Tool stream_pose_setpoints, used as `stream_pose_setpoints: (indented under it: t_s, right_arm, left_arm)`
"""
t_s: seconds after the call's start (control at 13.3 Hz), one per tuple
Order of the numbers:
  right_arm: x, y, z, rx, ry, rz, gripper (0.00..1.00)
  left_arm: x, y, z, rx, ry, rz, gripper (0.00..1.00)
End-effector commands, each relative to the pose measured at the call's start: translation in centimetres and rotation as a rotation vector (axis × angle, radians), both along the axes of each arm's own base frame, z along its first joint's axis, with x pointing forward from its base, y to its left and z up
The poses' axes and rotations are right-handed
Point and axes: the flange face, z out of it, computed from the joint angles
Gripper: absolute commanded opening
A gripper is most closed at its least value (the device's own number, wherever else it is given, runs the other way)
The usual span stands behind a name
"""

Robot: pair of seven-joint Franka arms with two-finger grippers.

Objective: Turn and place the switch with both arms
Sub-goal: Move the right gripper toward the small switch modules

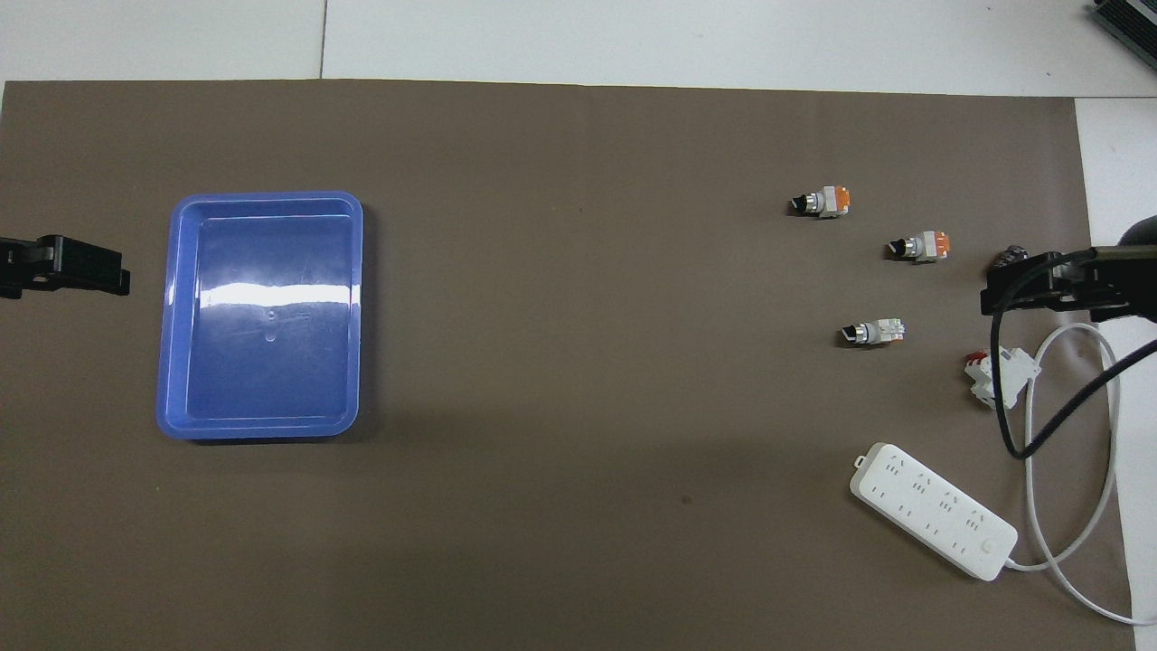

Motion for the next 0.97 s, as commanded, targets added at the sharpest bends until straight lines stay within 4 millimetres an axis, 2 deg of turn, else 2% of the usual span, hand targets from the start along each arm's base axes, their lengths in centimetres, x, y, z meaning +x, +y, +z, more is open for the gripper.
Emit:
stream_pose_setpoints:
  t_s: [0.0, 0.53, 0.67, 0.9]
  right_arm:
    - [-0.1, 0.0, -0.2, 0.007, -0.009, 0.020, 1.00]
    - [-0.1, -0.3, -0.7, 0.007, -0.002, 0.039, 1.00]
    - [0.0, -0.6, -1.3, 0.012, 0.000, 0.154, 1.00]
    - [0.0, -2.5, -3.0, 0.016, 0.001, 0.373, 1.00]
  left_arm:
    - [-0.4, 0.3, -0.1, 0.000, -0.003, -0.003, 1.00]
    - [-0.4, 0.3, -0.1, 0.000, -0.003, -0.001, 1.00]
    - [-0.4, 0.3, -0.1, 0.000, -0.003, -0.001, 1.00]
    - [-0.4, 0.3, -0.1, 0.000, -0.003, -0.001, 1.00]
